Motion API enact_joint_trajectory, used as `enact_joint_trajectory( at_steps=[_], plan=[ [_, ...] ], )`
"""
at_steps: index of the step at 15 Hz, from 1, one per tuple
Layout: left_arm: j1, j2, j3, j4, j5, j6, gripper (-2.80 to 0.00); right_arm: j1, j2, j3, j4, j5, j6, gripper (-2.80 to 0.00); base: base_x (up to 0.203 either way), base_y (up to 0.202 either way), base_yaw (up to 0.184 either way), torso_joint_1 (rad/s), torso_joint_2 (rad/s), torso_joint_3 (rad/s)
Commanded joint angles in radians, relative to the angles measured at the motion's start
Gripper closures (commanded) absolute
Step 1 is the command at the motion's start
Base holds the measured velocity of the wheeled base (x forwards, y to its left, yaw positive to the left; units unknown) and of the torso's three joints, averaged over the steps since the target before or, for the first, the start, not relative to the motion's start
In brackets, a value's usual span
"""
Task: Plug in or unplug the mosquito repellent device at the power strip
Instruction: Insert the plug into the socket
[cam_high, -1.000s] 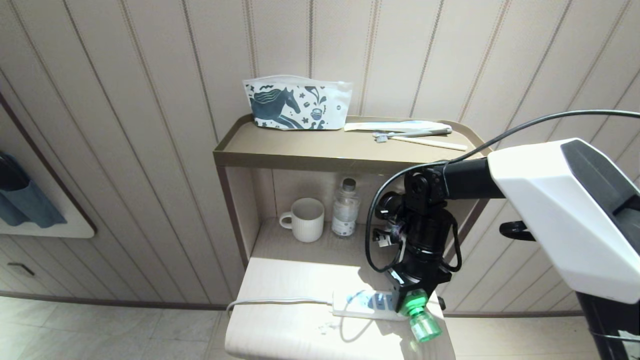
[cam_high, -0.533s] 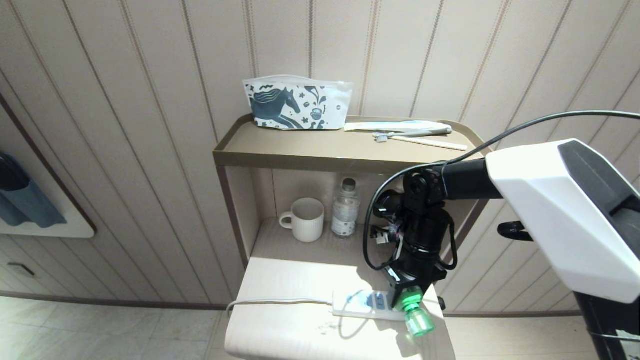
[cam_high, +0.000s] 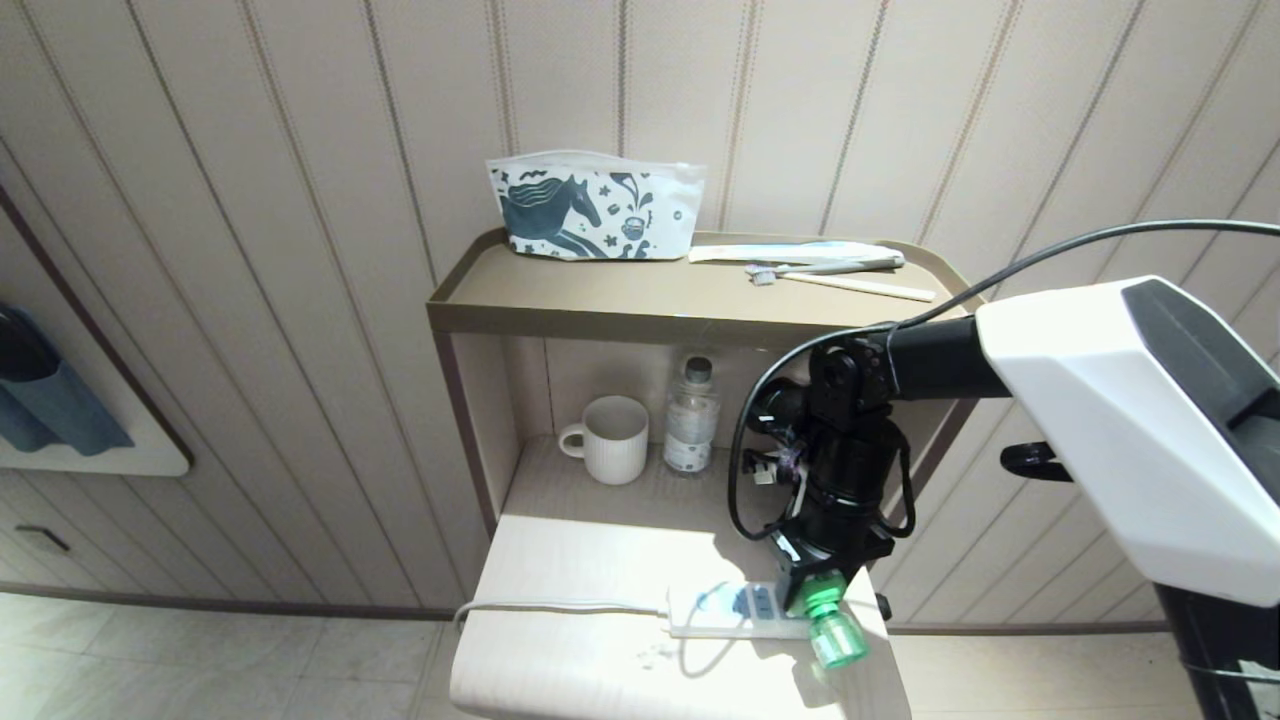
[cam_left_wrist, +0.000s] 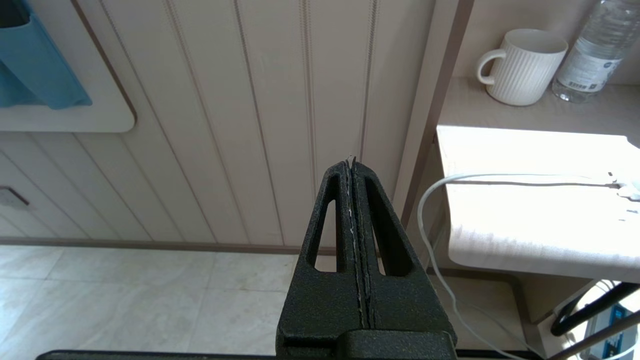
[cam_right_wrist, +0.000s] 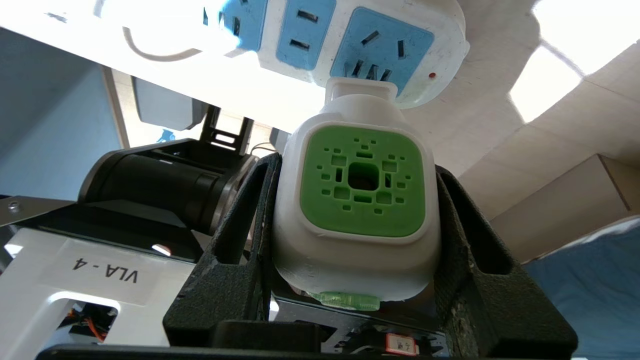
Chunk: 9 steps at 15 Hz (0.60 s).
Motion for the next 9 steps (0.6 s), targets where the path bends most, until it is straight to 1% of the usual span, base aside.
enact_joint_trajectory(
  at_steps=[1, 5, 9],
  plan=[
    [0.000, 0.000, 0.000, 0.000, 0.000, -0.001, 0.00, -0.004, -0.016, 0.016, 0.007, 0.000, 0.001, 0.00, 0.000, 0.000, 0.000, 0.000, 0.00, 0.000],
    [0.000, 0.000, 0.000, 0.000, 0.000, -0.001, 0.00, -0.001, -0.052, 0.041, 0.006, 0.001, 0.004, 0.00, 0.000, 0.000, 0.000, 0.000, 0.00, 0.000],
    [0.000, 0.000, 0.000, 0.000, 0.000, -0.001, 0.00, 0.002, -0.037, 0.040, 0.004, 0.001, 0.009, 0.00, 0.000, 0.000, 0.000, 0.000, 0.00, 0.000]
  ],
)
